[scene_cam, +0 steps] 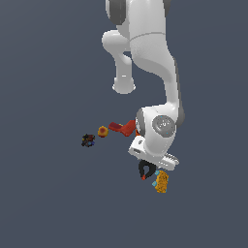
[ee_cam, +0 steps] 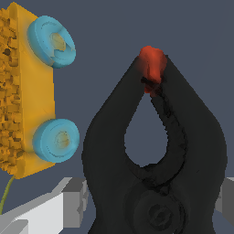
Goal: Pick up a designated object from a clutter of objects.
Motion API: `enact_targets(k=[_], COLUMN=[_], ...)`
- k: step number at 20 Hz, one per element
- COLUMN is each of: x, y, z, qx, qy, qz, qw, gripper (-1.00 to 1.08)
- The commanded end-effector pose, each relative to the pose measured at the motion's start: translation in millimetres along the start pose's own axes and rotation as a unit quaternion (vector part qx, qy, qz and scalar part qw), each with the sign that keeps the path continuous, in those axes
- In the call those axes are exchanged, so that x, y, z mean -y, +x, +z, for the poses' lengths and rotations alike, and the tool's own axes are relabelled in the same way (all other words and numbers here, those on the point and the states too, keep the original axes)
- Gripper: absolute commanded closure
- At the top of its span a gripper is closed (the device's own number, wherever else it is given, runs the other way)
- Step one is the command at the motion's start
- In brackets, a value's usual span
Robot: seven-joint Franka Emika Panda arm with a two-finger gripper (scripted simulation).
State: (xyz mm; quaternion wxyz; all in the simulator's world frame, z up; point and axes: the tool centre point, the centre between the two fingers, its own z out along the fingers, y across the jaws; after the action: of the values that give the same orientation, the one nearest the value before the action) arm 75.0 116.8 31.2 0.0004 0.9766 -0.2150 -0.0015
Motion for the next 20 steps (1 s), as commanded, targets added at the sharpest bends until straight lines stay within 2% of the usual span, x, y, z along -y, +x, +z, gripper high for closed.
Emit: enact_targets(k=[1,9,20], x=[0,-7,-20], y=[-2,-19,-52], z=[-11,-61,-166], qx=[-0.001,-0.001,-0.001], qy=[0.001,0.001,0.001], qz=[0.0,0.0,0.0], qw=[1.0,1.0,1.0], gripper=[1.08,1.08,1.08])
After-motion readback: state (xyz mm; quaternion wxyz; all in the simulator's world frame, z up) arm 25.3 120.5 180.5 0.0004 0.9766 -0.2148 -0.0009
